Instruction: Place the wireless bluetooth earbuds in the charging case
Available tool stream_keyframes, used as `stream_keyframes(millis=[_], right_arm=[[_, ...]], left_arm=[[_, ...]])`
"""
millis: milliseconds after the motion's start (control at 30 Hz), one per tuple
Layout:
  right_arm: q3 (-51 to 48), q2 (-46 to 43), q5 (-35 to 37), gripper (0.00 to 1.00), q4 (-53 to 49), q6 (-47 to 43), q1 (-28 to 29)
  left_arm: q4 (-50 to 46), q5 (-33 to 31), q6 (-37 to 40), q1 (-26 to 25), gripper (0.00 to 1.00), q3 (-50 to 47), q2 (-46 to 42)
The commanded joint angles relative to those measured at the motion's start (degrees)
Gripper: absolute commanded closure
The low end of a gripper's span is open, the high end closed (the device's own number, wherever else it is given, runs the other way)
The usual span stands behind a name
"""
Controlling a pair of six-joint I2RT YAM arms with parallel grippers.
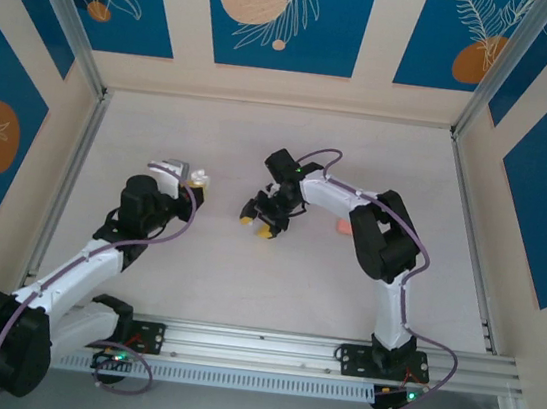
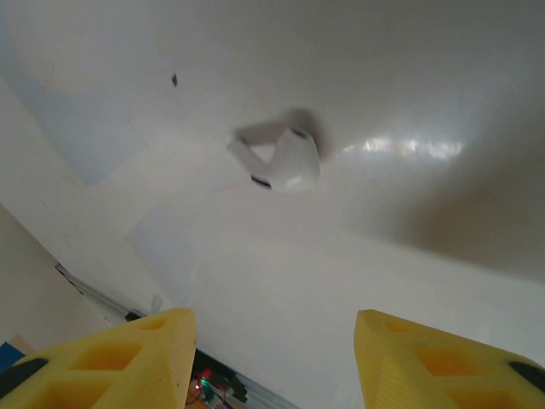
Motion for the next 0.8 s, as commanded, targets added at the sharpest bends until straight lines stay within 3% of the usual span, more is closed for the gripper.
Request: stream_keyframes(millis=[0, 767], right_arm=[[2.97, 2.31, 0.23, 0.48, 0.25, 1.36, 0.30], [15.66, 12.11, 5.33, 0.53, -0.85, -3.02, -0.51]], left_arm=[[-0.34, 0.00, -0.78, 1.11, 0.82, -0.35, -1.47], [-4.90, -1.40, 1.28, 2.65, 0.81, -0.40, -5.40]])
